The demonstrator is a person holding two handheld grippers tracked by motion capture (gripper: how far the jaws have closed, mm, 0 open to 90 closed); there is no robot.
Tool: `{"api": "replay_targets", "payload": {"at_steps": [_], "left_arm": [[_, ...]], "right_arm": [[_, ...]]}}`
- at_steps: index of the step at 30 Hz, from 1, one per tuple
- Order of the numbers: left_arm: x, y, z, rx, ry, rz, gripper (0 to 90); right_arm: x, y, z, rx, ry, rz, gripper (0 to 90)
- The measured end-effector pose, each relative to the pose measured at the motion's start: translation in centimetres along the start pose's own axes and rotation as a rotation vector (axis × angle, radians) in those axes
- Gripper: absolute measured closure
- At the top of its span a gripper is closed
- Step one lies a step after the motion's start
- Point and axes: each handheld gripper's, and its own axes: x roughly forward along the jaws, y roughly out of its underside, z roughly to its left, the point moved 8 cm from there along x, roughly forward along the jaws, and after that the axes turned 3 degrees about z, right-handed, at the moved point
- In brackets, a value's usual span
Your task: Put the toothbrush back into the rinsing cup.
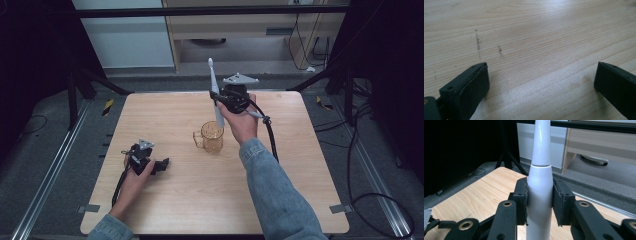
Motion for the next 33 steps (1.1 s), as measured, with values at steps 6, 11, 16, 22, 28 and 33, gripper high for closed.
{"api": "replay_targets", "payload": {"at_steps": [6, 11, 16, 22, 28, 33], "left_arm": [[0.0, 0.0, 0.0, 0.0, 0.0, 0.0, 0.0], [0.0, 0.0, 0.0, 0.0, 0.0, 0.0, 0.0], [0.0, 0.0, 0.0, 0.0, 0.0, 0.0, 0.0], [0.0, 0.0, 0.0, 0.0, 0.0, 0.0, 0.0], [0.0, 0.0, 0.0, 0.0, 0.0, 0.0, 0.0], [0.0, 0.0, 0.0, 0.0, 0.0, 0.0, 0.0]], "right_arm": [[0.3, 0.1, 0.7, -0.007, -0.016, -0.011, 67.2], [0.8, 0.7, 1.1, -0.008, -0.026, -0.013, 67.2], [1.3, 1.8, 1.1, -0.012, -0.028, 0.001, 67.2], [1.6, 2.0, 1.3, -0.014, -0.031, 0.0, 67.2], [1.9, 2.7, 1.4, -0.012, -0.031, 0.01, 67.2], [2.2, 3.5, 1.3, -0.011, -0.031, 0.025, 67.2]]}}
